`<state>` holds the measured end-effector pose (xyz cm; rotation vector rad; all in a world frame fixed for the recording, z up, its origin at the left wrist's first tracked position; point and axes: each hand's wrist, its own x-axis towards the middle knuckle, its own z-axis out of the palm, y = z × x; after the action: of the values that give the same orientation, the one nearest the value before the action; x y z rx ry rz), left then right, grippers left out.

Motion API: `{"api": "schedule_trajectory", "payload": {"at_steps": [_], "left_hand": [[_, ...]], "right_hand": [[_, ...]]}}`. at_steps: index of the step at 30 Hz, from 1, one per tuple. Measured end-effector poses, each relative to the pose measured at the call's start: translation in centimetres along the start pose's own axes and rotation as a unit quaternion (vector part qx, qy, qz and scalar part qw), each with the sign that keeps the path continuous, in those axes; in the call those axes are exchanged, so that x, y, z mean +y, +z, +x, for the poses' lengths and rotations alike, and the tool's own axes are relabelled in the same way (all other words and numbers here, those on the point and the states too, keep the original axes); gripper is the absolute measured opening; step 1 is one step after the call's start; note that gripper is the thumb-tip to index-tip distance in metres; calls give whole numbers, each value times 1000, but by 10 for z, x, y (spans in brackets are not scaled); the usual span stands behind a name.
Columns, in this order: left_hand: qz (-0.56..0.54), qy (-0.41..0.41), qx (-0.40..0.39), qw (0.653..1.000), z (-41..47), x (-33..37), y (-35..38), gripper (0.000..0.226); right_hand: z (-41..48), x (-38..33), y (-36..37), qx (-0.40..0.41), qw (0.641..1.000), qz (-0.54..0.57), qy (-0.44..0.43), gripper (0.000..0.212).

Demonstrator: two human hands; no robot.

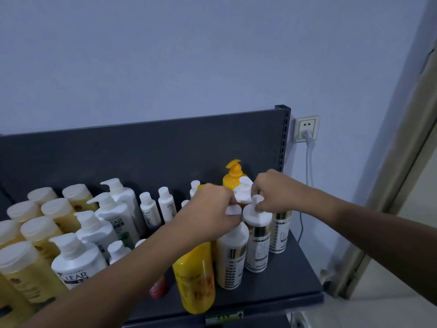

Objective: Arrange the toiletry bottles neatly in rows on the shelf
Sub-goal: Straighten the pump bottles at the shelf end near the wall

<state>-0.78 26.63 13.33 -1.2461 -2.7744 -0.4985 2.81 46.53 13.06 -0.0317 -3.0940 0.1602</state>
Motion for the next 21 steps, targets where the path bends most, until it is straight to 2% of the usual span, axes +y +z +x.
{"api": "schedule_trajectory", "payload": {"at_steps": [2, 6, 10, 12, 14, 16, 17, 21], "left_hand": [[-8, 11, 1, 1000, 0, 6, 2, 17], [-36, 24, -3, 999, 5, 16, 8, 20], [-46, 38, -9, 998, 11, 29, 14, 27], [-51, 42, -3, 998, 13, 34, 16, 28], [-65, 43, 7, 997, 14, 38, 18, 28], [-72, 43, 10, 996, 15, 42, 20, 28], [-77, 41, 11, 996, 16, 44, 22, 28], [-94, 31, 11, 995, 17, 45, 26, 23]], "right_hand": [[4, 3, 1, 19, 1000, 5, 2, 3], [10, 8, 4, 25, 999, 24, 1, 12], [8, 13, -2, 2, 999, 32, -18, 37], [6, 19, -14, 5, 998, 68, -18, 34], [5, 30, -26, 56, 992, 110, -6, 24], [6, 44, -34, 89, 990, 109, 17, 23], [6, 51, -36, 78, 993, 89, 25, 27], [5, 69, -28, -52, 998, 29, 25, 40]]}}
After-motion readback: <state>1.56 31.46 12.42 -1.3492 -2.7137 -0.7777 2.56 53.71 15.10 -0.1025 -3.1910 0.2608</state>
